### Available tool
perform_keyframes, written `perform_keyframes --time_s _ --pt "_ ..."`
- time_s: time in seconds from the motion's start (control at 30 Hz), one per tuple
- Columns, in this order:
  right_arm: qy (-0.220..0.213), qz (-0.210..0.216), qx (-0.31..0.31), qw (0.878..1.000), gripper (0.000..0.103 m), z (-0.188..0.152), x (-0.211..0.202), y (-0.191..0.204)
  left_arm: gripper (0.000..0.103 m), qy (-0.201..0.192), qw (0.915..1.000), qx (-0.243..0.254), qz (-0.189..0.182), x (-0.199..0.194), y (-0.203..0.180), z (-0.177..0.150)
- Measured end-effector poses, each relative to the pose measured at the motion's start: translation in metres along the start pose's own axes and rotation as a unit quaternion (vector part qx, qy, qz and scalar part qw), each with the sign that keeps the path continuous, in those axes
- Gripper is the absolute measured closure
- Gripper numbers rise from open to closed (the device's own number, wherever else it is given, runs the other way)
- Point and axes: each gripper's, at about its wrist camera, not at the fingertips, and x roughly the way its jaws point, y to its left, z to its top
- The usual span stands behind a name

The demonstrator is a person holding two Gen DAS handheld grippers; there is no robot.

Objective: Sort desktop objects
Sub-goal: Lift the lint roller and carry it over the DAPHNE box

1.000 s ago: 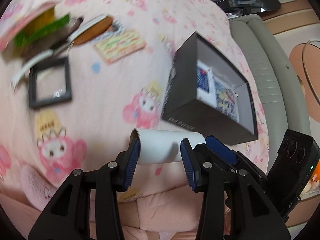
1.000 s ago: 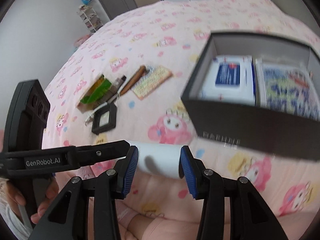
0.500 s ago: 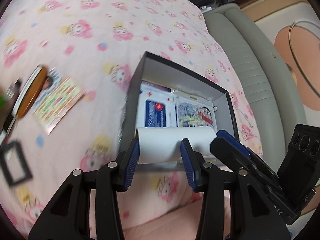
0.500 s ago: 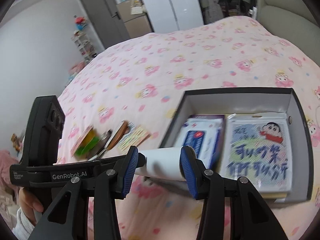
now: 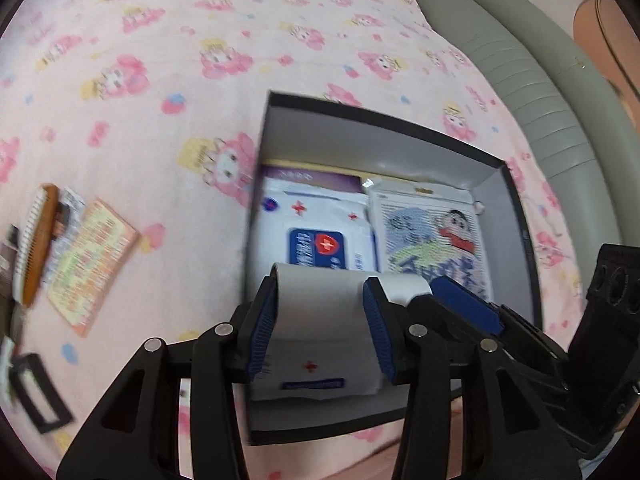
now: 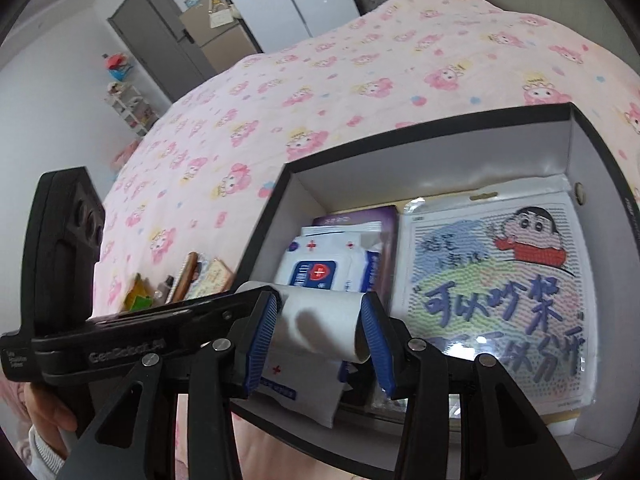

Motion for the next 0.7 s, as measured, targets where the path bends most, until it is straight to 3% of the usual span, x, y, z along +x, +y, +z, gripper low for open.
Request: perform_keyframes --time_s 0.1,0.3,0.4,0.53,0.7 --pt "-0.007 0.025 0.001 1.0 0.062 -0.001 0.001 0.003 0.054 -0.026 0.9996 0.006 0.007 -0.015 0.001 0.001" --pt "-0.063 0.002 -0.019 0.998 0.062 -0.003 -0.025 0.011 0.055 -0.053 0.9984 0.016 0.005 -0.039 0.007 -0.018" --pt "-0.065 -0.014 -0.028 0.997 0.062 -0.006 -0.032 0.007 0.055 -0.036 0.9988 0.033 0.001 -0.042 0.002 -0.033" --pt "-0.031 -0.025 -0.017 0.999 0.062 -0.007 -0.021 -0.002 0.058 0.0 0.9977 0.068 0.005 -0.031 -0.012 -0.049" --pt "-0.02 -0.036 -0.002 0.999 0.062 -0.011 -0.016 -0.008 0.064 0.024 0.9968 0.074 0.016 -0.004 -0.018 -0.048"
